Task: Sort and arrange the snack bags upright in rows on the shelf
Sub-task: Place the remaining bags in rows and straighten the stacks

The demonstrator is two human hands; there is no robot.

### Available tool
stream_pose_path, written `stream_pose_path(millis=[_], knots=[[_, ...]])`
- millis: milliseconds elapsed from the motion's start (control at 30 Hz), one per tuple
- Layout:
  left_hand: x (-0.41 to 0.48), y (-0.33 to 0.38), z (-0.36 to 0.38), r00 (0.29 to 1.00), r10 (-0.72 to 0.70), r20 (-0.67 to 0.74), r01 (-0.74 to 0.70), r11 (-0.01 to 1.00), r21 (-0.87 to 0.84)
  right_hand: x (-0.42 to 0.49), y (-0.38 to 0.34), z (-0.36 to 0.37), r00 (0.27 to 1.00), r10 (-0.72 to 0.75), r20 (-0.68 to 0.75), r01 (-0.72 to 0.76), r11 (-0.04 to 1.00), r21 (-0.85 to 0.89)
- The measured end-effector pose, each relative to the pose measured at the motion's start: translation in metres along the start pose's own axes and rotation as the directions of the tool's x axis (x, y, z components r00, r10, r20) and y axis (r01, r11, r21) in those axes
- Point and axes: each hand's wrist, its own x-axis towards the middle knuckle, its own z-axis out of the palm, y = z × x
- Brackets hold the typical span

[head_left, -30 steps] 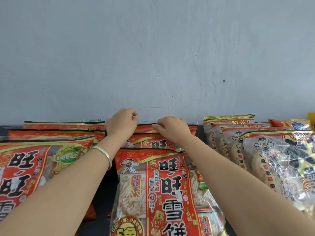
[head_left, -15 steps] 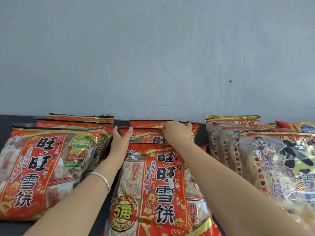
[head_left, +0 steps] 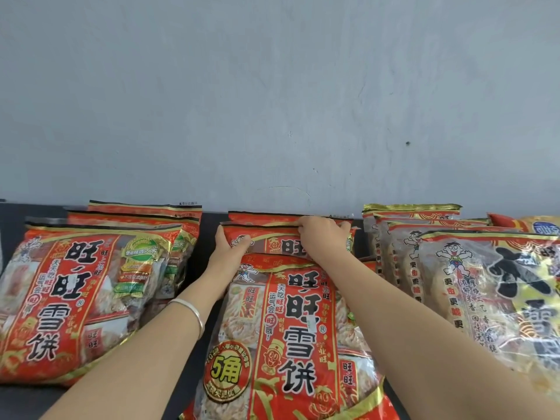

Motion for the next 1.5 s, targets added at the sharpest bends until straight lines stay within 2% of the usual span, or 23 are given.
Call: stream_pose_path(millis=[133, 333, 500, 633, 767, 833, 900, 1000, 1067, 1133, 1200, 1300, 1400, 1500], knots=[[-0.006, 0.004, -0.001, 0.999, 0.029, -0.034, -0.028, 0.999, 0.018, -0.005, 0.001, -0.011, 0.999, -0.04, 0.006, 0.04, 0.997, 0.067], [-0.031, 0.006, 0.0, 0.982, 0.109, -0.153, -0.102, 0.993, 0.054, -0.035, 0.003, -0.03, 0.972, -0.131, -0.194, 0.148, 0.987, 0.071], [-0.065, -0.002, 0.005, 0.99, 0.078, -0.12, -0.064, 0.991, 0.116, -0.073, -0.002, -0.026, 0.99, -0.136, -0.031, 0.139, 0.986, 0.089], [-0.094, -0.017, 0.003, 0.998, -0.033, -0.057, 0.043, 0.982, 0.182, -0.096, -0.003, -0.021, 0.993, -0.068, 0.099, 0.062, 0.996, 0.061], [-0.12, -0.027, -0.003, 0.996, -0.08, -0.033, 0.083, 0.988, 0.129, -0.102, -0.008, -0.032, 0.997, -0.05, 0.065, 0.04, 0.988, 0.152], [-0.128, -0.03, -0.003, 0.996, -0.039, -0.075, 0.051, 0.985, 0.168, -0.099, -0.012, -0.036, 1.0, -0.03, -0.003, 0.03, 0.98, 0.196], [-0.132, -0.032, -0.003, 0.987, 0.062, -0.151, -0.017, 0.96, 0.28, -0.094, -0.017, -0.039, 0.997, -0.011, -0.076, 0.029, 0.971, 0.239], [-0.132, -0.031, -0.007, 0.963, 0.225, -0.15, -0.136, 0.881, 0.452, -0.088, -0.023, -0.042, 0.994, 0.024, -0.105, 0.008, 0.954, 0.298], [-0.13, -0.029, -0.01, 0.961, 0.255, -0.108, -0.144, 0.794, 0.591, -0.085, -0.025, -0.042, 0.996, 0.031, -0.089, -0.005, 0.96, 0.279], [-0.127, -0.025, -0.009, 0.938, 0.31, -0.155, -0.078, 0.624, 0.777, -0.082, -0.026, -0.04, 0.993, 0.043, -0.11, -0.014, 0.967, 0.253], [-0.126, -0.018, 0.002, 0.879, 0.448, -0.163, -0.071, 0.46, 0.885, -0.08, -0.027, -0.037, 0.991, 0.06, -0.119, -0.03, 0.97, 0.24], [-0.123, -0.014, 0.026, 0.827, 0.563, 0.013, -0.206, 0.281, 0.937, -0.074, -0.029, -0.033, 0.992, 0.078, -0.1, -0.053, 0.972, 0.23], [-0.123, -0.025, 0.043, 0.836, 0.532, 0.135, -0.23, 0.115, 0.966, -0.065, -0.029, -0.029, 0.995, 0.057, -0.08, -0.039, 0.976, 0.214], [-0.124, -0.037, 0.048, 0.83, 0.549, 0.102, -0.199, 0.12, 0.973, -0.053, -0.027, -0.021, 0.995, 0.03, -0.095, -0.01, 0.979, 0.203]])
